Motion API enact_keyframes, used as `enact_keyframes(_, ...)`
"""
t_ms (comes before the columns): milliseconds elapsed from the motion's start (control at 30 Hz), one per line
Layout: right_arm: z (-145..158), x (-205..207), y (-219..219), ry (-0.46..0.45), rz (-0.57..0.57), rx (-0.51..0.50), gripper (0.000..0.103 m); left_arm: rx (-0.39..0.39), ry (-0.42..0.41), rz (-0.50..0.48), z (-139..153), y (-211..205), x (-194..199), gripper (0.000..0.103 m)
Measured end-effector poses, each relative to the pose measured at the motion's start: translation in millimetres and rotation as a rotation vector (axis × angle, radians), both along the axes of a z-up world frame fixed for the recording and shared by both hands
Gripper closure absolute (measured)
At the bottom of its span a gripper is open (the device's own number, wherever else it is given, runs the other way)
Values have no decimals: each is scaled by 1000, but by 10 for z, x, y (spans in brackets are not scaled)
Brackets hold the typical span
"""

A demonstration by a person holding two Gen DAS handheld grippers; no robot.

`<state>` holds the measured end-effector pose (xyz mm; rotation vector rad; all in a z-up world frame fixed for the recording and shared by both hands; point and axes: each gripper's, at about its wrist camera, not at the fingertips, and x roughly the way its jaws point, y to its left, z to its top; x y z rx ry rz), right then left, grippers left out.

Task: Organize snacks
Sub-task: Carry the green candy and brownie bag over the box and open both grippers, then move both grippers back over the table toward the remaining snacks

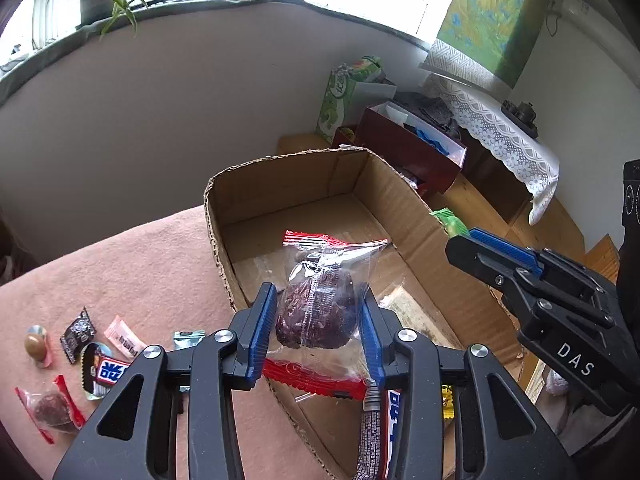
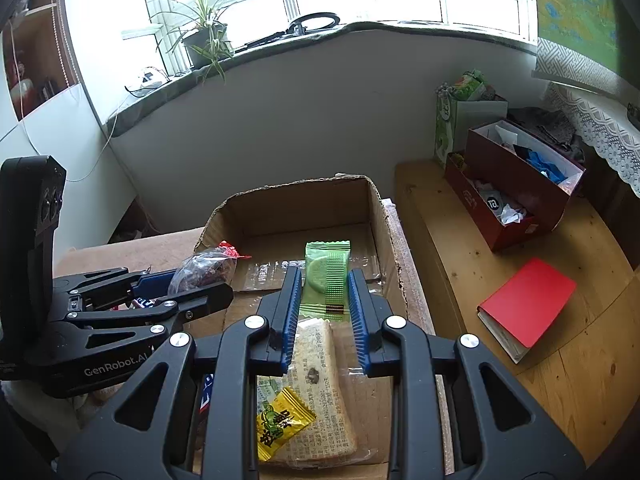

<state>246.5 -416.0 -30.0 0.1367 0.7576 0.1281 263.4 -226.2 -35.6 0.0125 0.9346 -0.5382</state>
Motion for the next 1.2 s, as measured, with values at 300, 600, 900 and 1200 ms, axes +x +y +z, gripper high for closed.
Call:
enact_keyframes(300,32,-38,26,-8,-17,-14,76,0,-5,-6,31,23,-7,62)
enact_keyframes(600,201,-259,112,-33,-21,-24,72,-25,-22,5,174,219,-143,62)
enact_keyframes(900,453,-680,468,-93,58,-26,71,-62,-96,57,486,927,-551,62)
enact_keyframes(1200,497,-799,1156,-105,199,39,30,-42,-87,210,401,2070,-767,59)
